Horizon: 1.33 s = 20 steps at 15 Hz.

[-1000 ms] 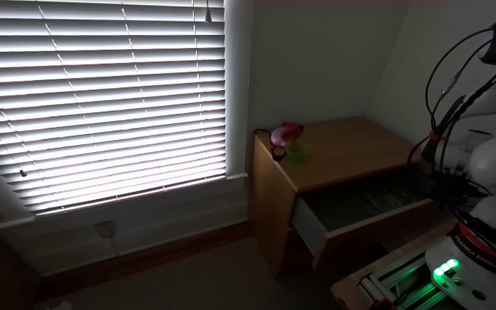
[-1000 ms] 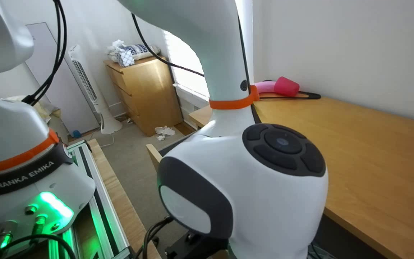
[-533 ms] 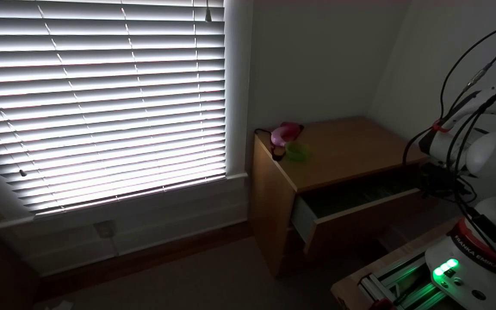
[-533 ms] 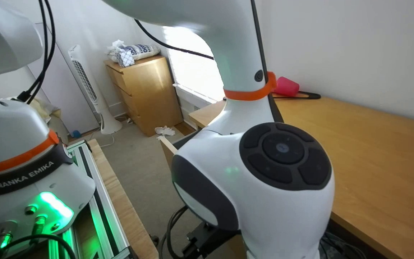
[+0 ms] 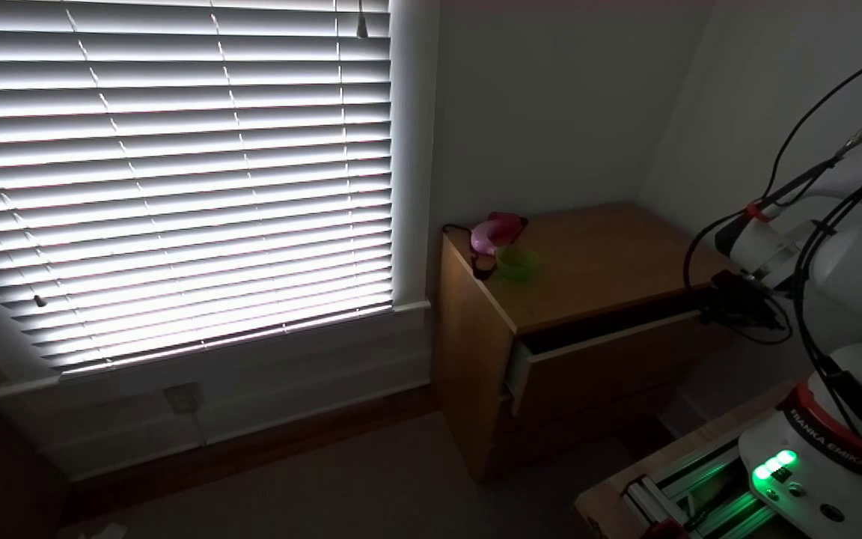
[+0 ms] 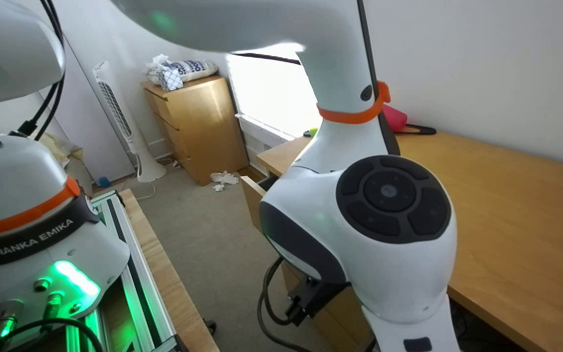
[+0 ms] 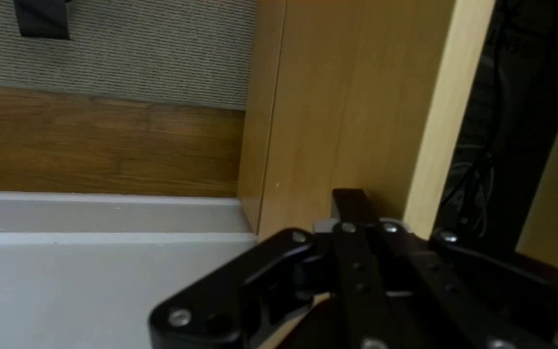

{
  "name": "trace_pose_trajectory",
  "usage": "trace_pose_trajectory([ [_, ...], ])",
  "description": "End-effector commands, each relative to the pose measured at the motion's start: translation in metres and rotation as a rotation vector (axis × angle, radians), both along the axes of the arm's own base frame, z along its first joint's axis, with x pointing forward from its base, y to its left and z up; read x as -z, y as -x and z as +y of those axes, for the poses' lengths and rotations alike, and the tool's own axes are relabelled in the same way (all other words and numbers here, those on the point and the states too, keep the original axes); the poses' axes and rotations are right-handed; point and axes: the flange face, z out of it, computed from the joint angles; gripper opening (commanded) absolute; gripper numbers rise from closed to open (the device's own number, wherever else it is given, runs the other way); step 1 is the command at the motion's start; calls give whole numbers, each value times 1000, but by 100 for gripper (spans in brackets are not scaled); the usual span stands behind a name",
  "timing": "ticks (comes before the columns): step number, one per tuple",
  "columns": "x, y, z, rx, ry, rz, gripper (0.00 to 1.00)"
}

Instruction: Close the opened cabinet top drawer

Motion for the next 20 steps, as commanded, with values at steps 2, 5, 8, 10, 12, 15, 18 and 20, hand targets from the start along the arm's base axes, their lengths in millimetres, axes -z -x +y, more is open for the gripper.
trace_pose_trajectory([
  [2,25,-17,7,-44,-5,-76,0],
  [5,36,-29,15,-55,3,-141,0],
  [8,43,-39,19,-68,31,-208,0],
  [10,46,-37,20,-52,39,-242,0],
  [12,56,-29,26,-78,27,-213,0],
  [15,59,-22,34,-126,26,-197,0],
  [18,48,-21,38,-164,22,-224,0],
  [20,46,-25,34,-175,48,-279,0],
])
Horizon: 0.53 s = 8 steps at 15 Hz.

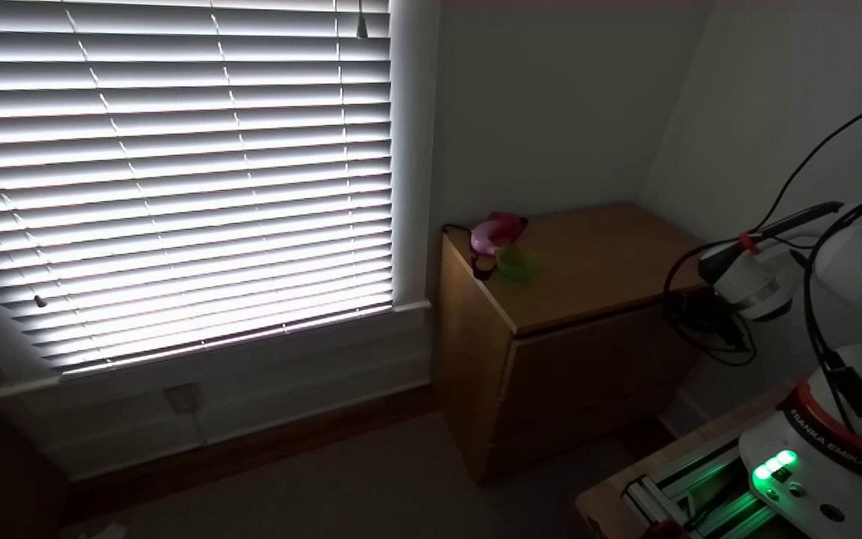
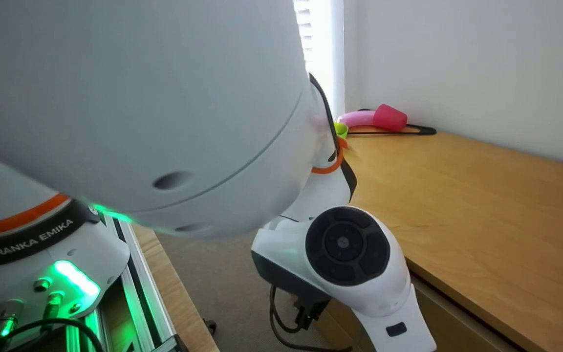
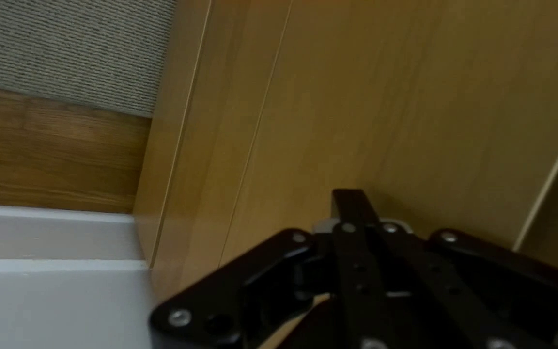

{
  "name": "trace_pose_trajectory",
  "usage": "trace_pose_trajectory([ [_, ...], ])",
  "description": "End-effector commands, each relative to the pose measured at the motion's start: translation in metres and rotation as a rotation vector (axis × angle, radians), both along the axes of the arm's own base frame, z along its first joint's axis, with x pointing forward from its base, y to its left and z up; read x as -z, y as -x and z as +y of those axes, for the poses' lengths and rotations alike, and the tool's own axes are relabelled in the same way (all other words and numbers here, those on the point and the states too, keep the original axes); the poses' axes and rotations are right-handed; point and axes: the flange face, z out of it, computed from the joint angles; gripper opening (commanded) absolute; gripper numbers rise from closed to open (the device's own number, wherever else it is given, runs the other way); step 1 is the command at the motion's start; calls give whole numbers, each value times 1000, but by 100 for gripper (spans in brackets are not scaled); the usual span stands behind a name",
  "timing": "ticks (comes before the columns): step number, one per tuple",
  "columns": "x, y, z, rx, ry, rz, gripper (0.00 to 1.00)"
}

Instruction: Close the opened cabinet top drawer

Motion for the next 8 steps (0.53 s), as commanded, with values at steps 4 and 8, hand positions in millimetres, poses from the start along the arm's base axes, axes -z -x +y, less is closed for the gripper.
trace_pose_trajectory([
  [4,2,5,-6,3,40,-152,0],
  [8,6,22,10,-74,33,-43,0],
])
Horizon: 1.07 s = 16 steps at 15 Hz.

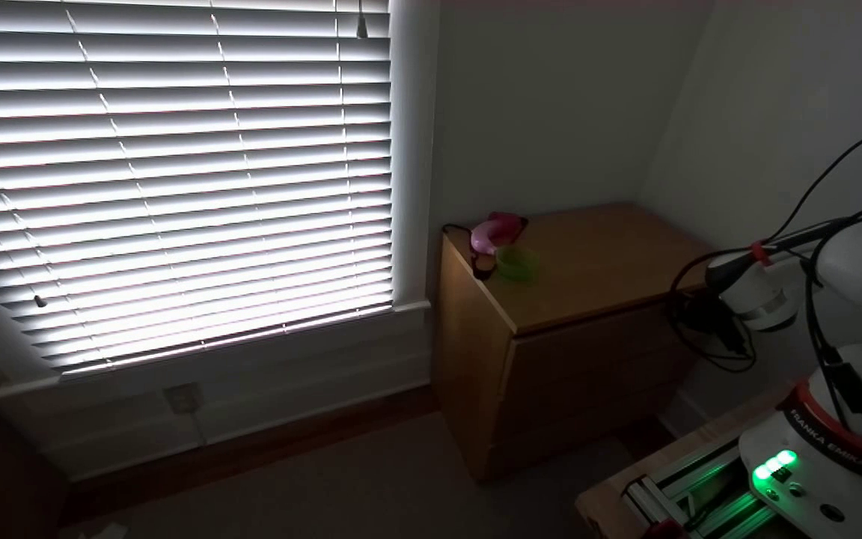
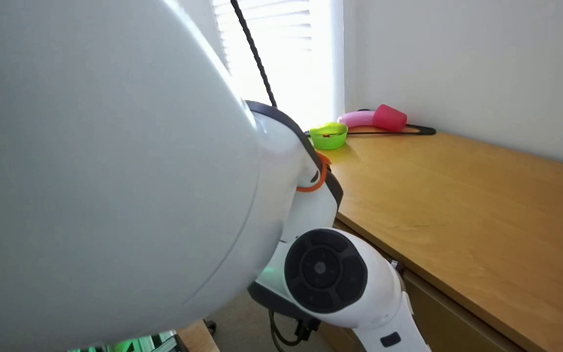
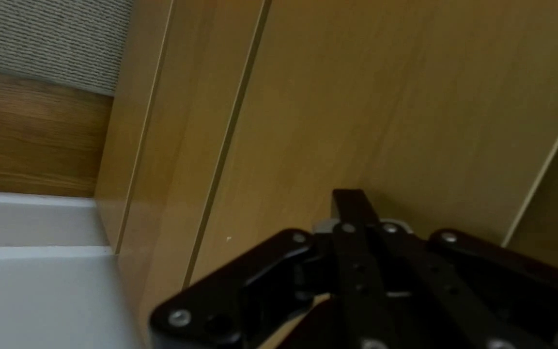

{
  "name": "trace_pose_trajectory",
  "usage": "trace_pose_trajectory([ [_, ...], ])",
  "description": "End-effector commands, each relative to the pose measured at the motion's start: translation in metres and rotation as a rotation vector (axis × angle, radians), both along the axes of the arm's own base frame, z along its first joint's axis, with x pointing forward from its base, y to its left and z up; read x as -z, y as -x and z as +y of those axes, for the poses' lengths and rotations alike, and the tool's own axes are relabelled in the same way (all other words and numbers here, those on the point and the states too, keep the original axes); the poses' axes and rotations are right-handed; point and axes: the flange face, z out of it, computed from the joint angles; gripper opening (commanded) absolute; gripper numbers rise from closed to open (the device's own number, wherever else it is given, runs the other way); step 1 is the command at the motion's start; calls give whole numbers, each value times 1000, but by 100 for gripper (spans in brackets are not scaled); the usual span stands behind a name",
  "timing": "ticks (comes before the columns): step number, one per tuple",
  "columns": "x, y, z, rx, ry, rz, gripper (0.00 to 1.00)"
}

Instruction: Close the opened cabinet top drawer

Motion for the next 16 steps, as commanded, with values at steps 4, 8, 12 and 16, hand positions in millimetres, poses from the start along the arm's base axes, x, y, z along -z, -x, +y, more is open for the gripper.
trace_pose_trajectory([
  [4,-37,32,20,-73,62,196,0],
  [8,-80,39,33,-182,153,292,0],
  [12,-129,37,51,-301,264,375,40],
  [16,-186,19,69,-445,341,434,72],
])
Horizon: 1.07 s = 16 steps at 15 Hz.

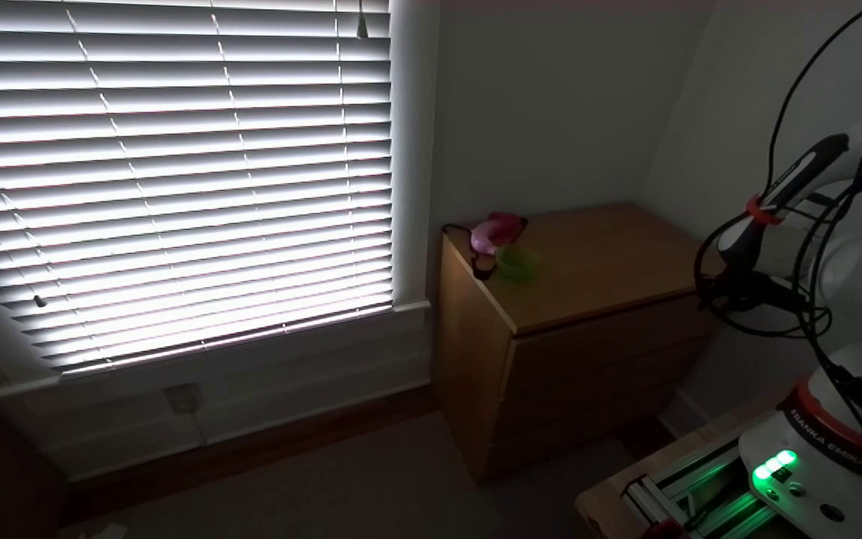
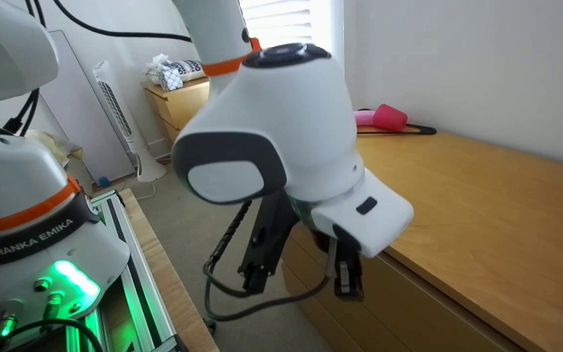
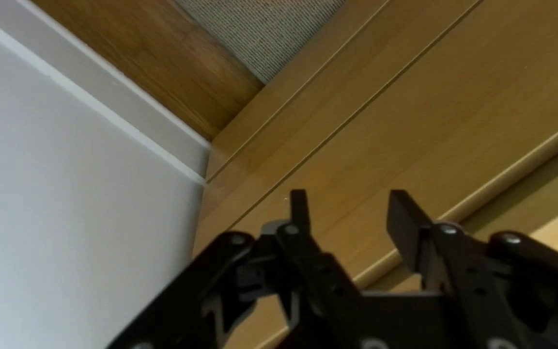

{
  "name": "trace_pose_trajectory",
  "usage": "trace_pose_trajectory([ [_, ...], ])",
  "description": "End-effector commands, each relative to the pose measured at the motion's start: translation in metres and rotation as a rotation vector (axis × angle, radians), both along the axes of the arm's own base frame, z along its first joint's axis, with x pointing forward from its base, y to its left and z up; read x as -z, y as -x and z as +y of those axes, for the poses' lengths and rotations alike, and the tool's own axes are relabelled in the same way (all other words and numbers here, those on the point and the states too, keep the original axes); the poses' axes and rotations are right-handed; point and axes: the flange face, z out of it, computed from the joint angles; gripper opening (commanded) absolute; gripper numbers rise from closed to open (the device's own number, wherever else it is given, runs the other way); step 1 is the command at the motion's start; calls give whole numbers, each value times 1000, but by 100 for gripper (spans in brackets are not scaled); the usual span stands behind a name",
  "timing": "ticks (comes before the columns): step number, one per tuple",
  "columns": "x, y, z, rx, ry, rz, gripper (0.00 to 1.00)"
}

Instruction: Close the opened cabinet top drawer

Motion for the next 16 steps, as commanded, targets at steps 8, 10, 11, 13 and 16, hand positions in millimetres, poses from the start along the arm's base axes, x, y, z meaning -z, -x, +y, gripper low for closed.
trace_pose_trajectory([
  [8,-142,-71,94,-429,139,-50,100],
  [10,-167,-86,110,-498,192,-130,100],
  [11,-184,-90,117,-529,207,-171,100],
  [13,-229,-100,120,-569,183,-291,100],
  [16,-223,-107,119,-556,200,-274,100],
])
